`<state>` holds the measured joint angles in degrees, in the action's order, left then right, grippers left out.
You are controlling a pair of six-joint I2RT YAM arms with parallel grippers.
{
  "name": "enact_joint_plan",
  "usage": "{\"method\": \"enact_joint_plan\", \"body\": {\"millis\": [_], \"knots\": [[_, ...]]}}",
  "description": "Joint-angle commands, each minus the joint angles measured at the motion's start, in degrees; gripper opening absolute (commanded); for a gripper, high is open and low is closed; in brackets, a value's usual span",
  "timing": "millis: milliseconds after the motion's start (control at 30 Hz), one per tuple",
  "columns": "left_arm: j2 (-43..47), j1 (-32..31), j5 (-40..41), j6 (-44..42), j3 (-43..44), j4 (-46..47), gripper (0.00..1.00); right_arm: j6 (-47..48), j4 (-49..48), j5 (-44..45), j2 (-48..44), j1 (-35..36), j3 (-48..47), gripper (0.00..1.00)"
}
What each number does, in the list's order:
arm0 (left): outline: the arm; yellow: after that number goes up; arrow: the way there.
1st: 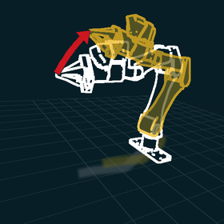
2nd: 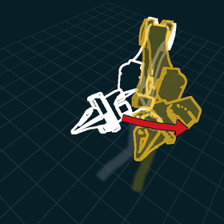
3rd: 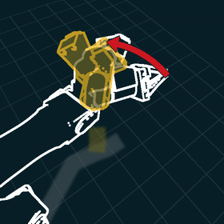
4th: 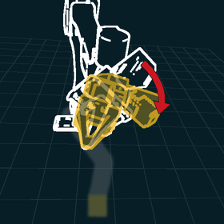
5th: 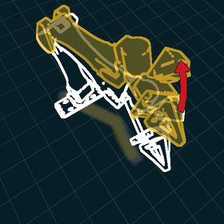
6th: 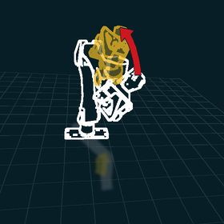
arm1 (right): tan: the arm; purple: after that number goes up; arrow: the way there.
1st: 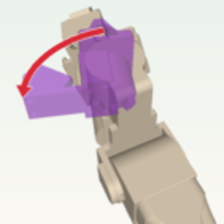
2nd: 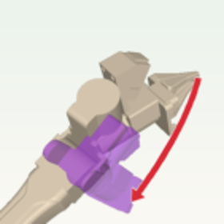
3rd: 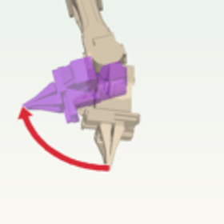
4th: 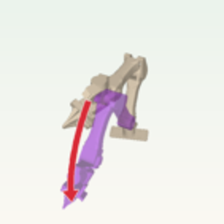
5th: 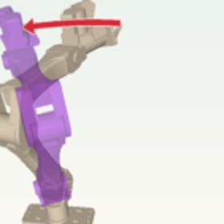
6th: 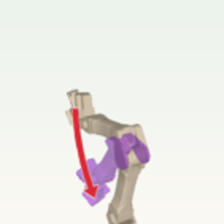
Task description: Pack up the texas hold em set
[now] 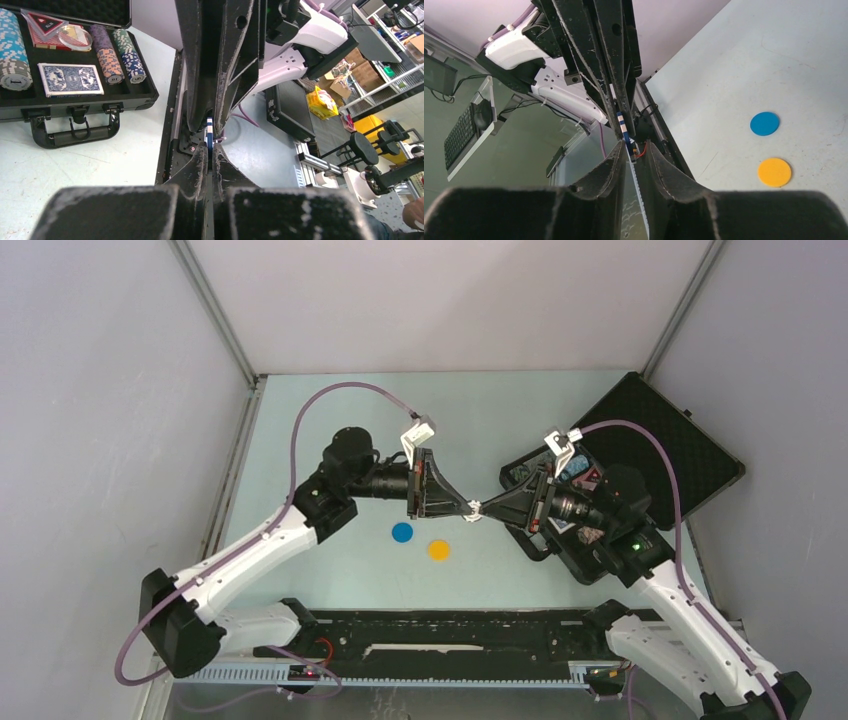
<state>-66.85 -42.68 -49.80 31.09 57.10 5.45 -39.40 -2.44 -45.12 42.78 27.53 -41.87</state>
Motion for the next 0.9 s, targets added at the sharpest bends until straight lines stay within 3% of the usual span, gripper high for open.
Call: {"method": "enact_joint_plan", "body": {"millis": [0,167,367,433,500,567,600,733,867], "knots": [[2.9,-1.0,-0.7,0.2,-0.7,1.8,0.00,-1.1,-1.5,0.5,-0.3,1.6,-2.1,0.29],[3.7,-1.2,-0.9,0.5,-0.6,1.8,0.00,-2.3,-3.5,1.0,0.2,3.0,-2.1,0.21],[3.7,-1.6,-1.1,1.7,-0.1,1.7,0.00,-3.1,-5.8,1.0,0.0,4.4,-2.1,0.22],[3.9,-1.8,-0.9,1.9,0.0,1.7,0.00,-3.3,-6.2,1.5,-0.4,4.7,-2.1,0.16],[4.1,-2.2,-0.9,2.3,0.1,1.7,0.00,-3.2,-6.7,2.1,-1.0,5.2,-2.1,0.00],[3.9,-2.8,0.2,2.6,0.3,1.1,0.00,-2.1,-6.6,3.4,-1.6,5.8,-2.1,0.00],[3.8,-2.9,2.0,1.7,1.3,-1.9,0.06,-0.1,-4.8,4.9,-2.2,6.0,-2.6,0.00],[4.5,-2.9,18.6,-6.2,8.4,-22.8,0.66,14.1,20.3,19.7,-5.1,5.9,-9.9,0.00],[10.2,-2.2,35.4,-9.1,11.3,-30.7,0.88,32.4,46.5,35.0,-6.3,4.9,-20.3,0.00]]}}
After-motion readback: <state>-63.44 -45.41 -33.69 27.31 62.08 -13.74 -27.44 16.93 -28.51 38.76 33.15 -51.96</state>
